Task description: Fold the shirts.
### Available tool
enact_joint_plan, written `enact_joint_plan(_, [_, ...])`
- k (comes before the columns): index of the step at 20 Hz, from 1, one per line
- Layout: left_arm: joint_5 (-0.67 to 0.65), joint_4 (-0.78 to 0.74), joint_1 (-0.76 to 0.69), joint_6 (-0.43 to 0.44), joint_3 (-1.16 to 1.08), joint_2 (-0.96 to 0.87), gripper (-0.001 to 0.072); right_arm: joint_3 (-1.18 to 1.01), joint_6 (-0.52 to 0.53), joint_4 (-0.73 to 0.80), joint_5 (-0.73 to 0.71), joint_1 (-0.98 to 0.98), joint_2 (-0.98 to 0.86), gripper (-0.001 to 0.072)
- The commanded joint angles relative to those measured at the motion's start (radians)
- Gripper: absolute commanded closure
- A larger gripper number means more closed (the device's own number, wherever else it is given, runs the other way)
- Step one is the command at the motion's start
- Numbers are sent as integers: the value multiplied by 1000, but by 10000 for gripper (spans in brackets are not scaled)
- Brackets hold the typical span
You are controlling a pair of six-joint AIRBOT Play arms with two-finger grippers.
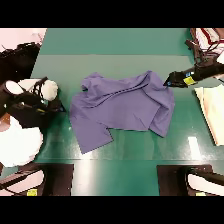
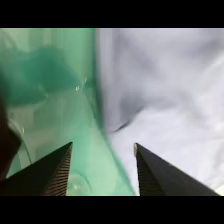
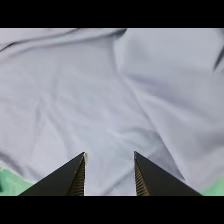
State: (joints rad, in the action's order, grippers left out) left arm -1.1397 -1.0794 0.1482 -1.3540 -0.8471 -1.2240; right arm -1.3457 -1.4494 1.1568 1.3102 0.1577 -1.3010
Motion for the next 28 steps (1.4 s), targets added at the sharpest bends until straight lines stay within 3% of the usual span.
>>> enact_joint_plan(1, [70,79,3,23,115,8,241,122,4,-40,-23,-23,97,375])
enact_joint_plan(7, [198,100,-123,34,153,6,243,219,3,-36,-21,-24,176,376])
enact_joint_plan(8, [218,100,-130,-4,153,6,334,235,3,-35,-15,-29,185,376])
enact_joint_plan(9, [225,114,-130,-6,153,6,539,262,3,-37,-4,-42,198,376])
enact_joint_plan(10, [227,113,-127,-6,147,6,688,300,3,-35,8,-66,212,375])
enact_joint_plan(13, [183,107,-127,-3,90,8,684,456,3,-29,40,-171,271,354])
enact_joint_plan(15, [149,108,-127,1,39,8,684,584,3,-30,65,-257,314,137])
enact_joint_plan(17, [143,109,-127,1,4,8,684,706,3,-32,63,-319,349,145])
enact_joint_plan(21, [148,118,-127,1,-11,7,684,876,3,-116,-28,-342,354,332])
enact_joint_plan(28, [148,118,-127,1,-11,7,684,915,77,-327,-156,-342,205,396])
